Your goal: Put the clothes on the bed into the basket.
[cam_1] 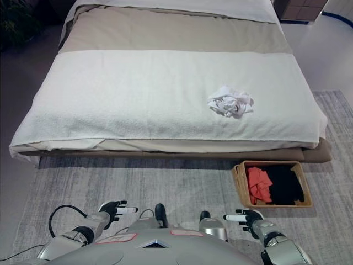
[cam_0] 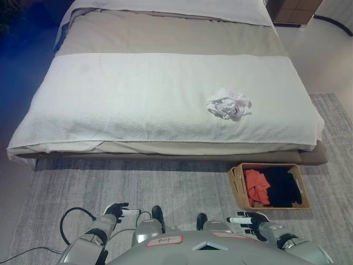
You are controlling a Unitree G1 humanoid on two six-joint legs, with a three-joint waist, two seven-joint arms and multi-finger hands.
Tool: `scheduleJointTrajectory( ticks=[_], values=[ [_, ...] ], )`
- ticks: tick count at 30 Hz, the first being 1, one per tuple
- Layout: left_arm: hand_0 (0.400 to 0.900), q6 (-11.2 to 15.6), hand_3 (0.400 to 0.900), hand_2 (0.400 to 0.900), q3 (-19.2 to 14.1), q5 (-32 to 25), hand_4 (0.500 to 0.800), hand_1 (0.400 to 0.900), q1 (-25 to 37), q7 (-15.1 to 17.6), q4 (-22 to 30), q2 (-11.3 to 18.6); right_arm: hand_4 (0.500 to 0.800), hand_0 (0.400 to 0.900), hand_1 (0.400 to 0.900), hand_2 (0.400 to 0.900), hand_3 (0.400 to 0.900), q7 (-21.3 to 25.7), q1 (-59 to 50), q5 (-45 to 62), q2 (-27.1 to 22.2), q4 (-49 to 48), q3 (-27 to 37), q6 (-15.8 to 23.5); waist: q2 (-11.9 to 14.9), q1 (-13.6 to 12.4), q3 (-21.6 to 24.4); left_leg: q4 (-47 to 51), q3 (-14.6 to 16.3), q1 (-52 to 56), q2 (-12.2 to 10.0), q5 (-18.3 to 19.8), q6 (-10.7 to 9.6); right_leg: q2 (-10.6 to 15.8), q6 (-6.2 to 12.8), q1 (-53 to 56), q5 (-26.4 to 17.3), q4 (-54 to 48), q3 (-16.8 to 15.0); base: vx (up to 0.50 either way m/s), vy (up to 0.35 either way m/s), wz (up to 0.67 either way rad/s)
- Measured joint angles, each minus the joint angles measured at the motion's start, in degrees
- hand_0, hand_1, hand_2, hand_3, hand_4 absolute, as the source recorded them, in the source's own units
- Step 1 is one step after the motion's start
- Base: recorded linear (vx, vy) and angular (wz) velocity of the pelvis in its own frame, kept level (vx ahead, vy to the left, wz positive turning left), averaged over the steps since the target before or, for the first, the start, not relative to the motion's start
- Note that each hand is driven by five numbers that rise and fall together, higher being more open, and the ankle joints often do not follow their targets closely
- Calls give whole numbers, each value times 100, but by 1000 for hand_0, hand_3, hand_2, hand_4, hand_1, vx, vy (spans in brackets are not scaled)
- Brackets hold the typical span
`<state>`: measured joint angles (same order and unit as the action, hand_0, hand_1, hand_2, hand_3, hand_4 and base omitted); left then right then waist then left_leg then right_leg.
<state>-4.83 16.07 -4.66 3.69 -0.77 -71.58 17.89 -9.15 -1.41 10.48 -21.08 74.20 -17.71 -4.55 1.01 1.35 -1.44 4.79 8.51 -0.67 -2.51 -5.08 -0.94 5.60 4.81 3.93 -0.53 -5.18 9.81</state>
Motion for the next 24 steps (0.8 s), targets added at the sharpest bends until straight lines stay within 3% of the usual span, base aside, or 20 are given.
scheduleJointTrajectory(
  ticks=[24],
  values=[
    [900,3,900,900,65,0,800,900,-9,-5,2,0,800,900,900,900,900,-9,34,2,0,-1,-1,0,5,-1,37,10,-4,-4,-3,0,0,-1,0,-2,0,-1,3,0,0,0]
  ],
)
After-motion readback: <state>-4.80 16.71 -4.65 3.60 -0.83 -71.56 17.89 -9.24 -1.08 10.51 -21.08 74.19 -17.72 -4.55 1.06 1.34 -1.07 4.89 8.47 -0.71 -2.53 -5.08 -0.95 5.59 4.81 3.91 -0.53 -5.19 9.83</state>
